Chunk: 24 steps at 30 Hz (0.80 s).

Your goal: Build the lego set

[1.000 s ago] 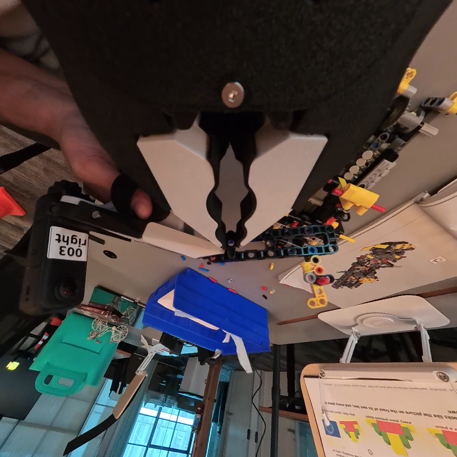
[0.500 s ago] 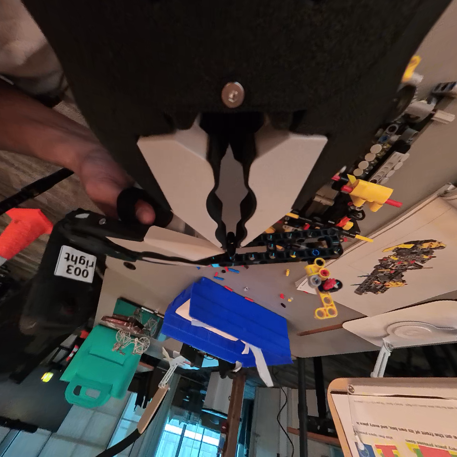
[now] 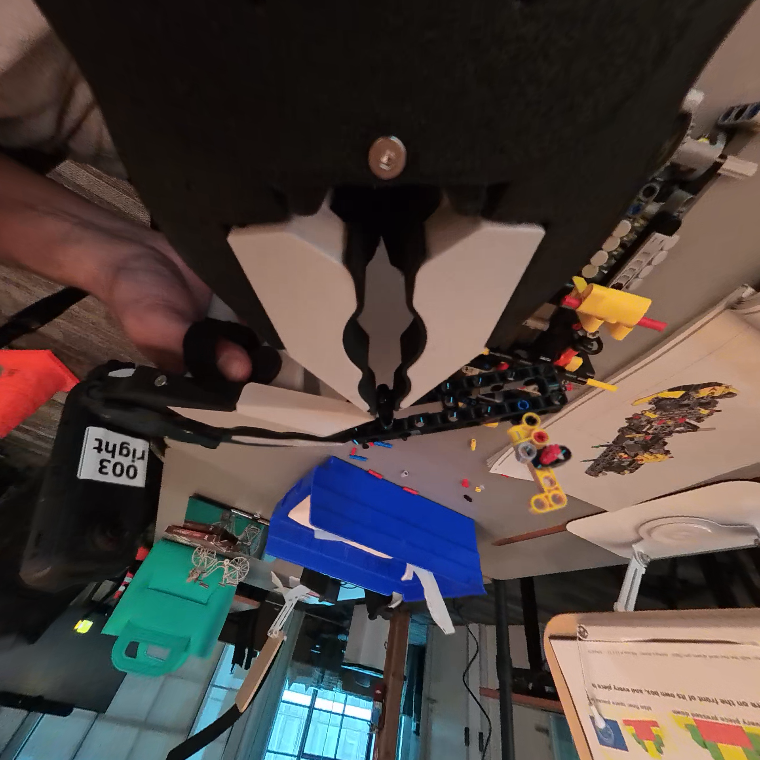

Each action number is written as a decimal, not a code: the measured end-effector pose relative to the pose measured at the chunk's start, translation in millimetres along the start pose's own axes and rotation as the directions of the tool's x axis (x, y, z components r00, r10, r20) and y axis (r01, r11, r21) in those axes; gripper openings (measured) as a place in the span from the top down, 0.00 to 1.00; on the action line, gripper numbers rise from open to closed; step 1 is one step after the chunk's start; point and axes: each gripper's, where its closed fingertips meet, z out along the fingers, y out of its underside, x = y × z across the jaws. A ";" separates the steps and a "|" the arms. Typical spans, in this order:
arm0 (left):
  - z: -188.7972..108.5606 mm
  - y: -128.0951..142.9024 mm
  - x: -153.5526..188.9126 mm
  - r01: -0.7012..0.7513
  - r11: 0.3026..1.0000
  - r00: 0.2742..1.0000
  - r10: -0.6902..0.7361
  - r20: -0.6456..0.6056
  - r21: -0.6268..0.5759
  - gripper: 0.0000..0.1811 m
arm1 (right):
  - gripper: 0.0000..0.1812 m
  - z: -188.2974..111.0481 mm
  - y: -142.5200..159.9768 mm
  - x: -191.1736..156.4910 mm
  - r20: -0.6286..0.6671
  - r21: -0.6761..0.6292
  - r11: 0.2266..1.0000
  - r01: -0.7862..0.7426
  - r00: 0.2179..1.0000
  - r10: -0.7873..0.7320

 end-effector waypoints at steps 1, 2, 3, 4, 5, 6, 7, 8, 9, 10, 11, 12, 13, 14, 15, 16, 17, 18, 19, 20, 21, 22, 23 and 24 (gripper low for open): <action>0.2 -0.3 0.0 0.005 1.000 1.000 -0.005 -0.003 -0.002 0.96 | 0.96 0.1 -0.5 0.2 0.000 0.002 1.000 0.002 1.000 -0.002; 0.2 -0.4 0.4 0.008 1.000 1.000 -0.008 -0.005 -0.002 0.96 | 0.96 -0.1 -0.6 0.2 0.002 0.003 1.000 0.001 1.000 -0.001; 0.2 -0.3 1.3 0.007 1.000 1.000 -0.007 -0.006 -0.002 0.96 | 0.96 -0.7 -0.9 0.2 0.006 0.005 1.000 -0.006 1.000 0.006; 0.3 -0.3 1.9 0.005 1.000 1.000 -0.005 -0.007 -0.001 0.96 | 0.96 -1.5 -1.4 0.2 0.010 0.008 1.000 -0.013 1.000 0.013; 0.5 -0.2 2.2 0.002 1.000 1.000 -0.002 -0.005 -0.001 0.96 | 0.96 -1.6 -1.3 0.4 0.012 0.008 1.000 -0.018 1.000 0.018; 0.5 -0.3 2.4 -0.004 1.000 1.000 0.004 -0.003 0.000 0.96 | 0.96 -1.8 -1.6 0.6 0.014 0.009 1.000 -0.021 1.000 0.021; 0.7 -0.3 2.3 -0.006 1.000 1.000 0.006 -0.002 0.000 0.96 | 0.97 -1.7 -1.7 0.7 0.013 0.010 1.000 -0.020 1.000 0.020; 0.9 -0.3 2.2 -0.005 1.000 1.000 0.005 -0.002 -0.001 0.96 | 0.97 -1.6 -1.6 1.0 0.012 0.009 1.000 -0.020 1.000 0.020; 0.9 -0.3 2.3 -0.001 1.000 1.000 0.001 -0.005 0.001 0.96 | 0.96 -1.8 -1.8 1.0 0.014 0.010 1.000 -0.023 1.000 0.023; 0.9 -0.5 2.5 0.004 1.000 1.000 -0.004 -0.007 0.002 0.96 | 0.97 -1.9 -1.9 1.1 0.015 0.012 1.000 -0.025 1.000 0.025; 1.0 -0.3 2.7 0.006 1.000 1.000 -0.006 -0.008 0.001 0.96 | 0.97 -2.1 -1.8 1.1 0.016 0.012 1.000 -0.028 0.999 0.028; 0.9 0.2 3.0 0.005 1.000 1.000 -0.005 -0.008 -0.001 0.96 | 0.97 -2.3 -2.2 1.9 0.013 0.014 0.999 -0.030 0.999 0.029; 1.0 0.8 3.3 0.004 1.000 1.000 -0.004 -0.008 -0.003 0.96 | 0.97 -2.9 -3.0 3.0 0.007 0.019 0.999 -0.030 1.000 0.030; 0.7 1.3 3.5 0.004 1.000 1.000 -0.004 -0.007 -0.004 0.96 | 0.97 -3.2 -3.2 3.7 0.008 0.020 0.999 -0.036 0.999 0.035; 0.2 1.4 3.5 0.004 1.000 1.000 -0.004 -0.005 -0.003 0.96 | 0.97 -3.3 -3.4 4.6 0.006 0.021 0.999 -0.041 0.999 0.040; -0.5 1.2 3.4 0.006 1.000 1.000 -0.006 -0.003 0.000 0.96 | 0.97 -3.3 -3.2 4.6 0.007 0.021 0.999 -0.042 0.999 0.042; -1.2 0.7 3.0 0.007 1.000 1.000 -0.007 -0.001 0.004 0.96 | 0.97 -3.2 -2.9 4.4 0.006 0.018 0.999 -0.040 0.999 0.040; -1.7 0.5 2.6 0.007 1.000 1.000 -0.007 -0.001 0.005 0.96 | 0.97 -3.0 -3.0 4.3 0.004 0.019 0.999 -0.032 0.999 0.032; -2.1 0.3 2.6 0.010 1.000 1.000 -0.010 -0.002 0.004 0.96 | 0.97 -2.7 -2.7 4.0 0.002 0.017 1.000 -0.027 1.000 0.027; -2.6 -0.2 2.2 0.015 1.000 1.000 -0.015 -0.003 0.007 0.96 | 0.97 -2.5 -2.4 3.7 0.002 0.015 1.000 -0.024 1.000 0.024; -3.0 -0.3 2.1 0.017 1.000 1.000 -0.017 -0.003 0.007 0.96 | 0.97 -2.4 -2.2 3.4 0.001 0.014 1.000 -0.020 1.000 0.020; -3.2 -0.2 1.8 0.019 1.000 1.000 -0.019 -0.002 0.006 0.96 | 0.97 -2.0 -1.6 3.1 -0.001 0.010 1.000 -0.015 1.000 0.015; -3.6 -0.3 1.5 0.019 1.000 1.000 -0.019 -0.001 0.007 0.96 | 0.97 -1.8 -1.4 2.7 0.000 0.009 1.000 -0.011 1.000 0.011; -3.8 -0.2 1.4 0.018 1.000 1.000 -0.018 0.000 0.008 0.96 | 0.97 -1.5 -1.0 2.3 0.000 0.006 1.000 -0.006 1.000 0.006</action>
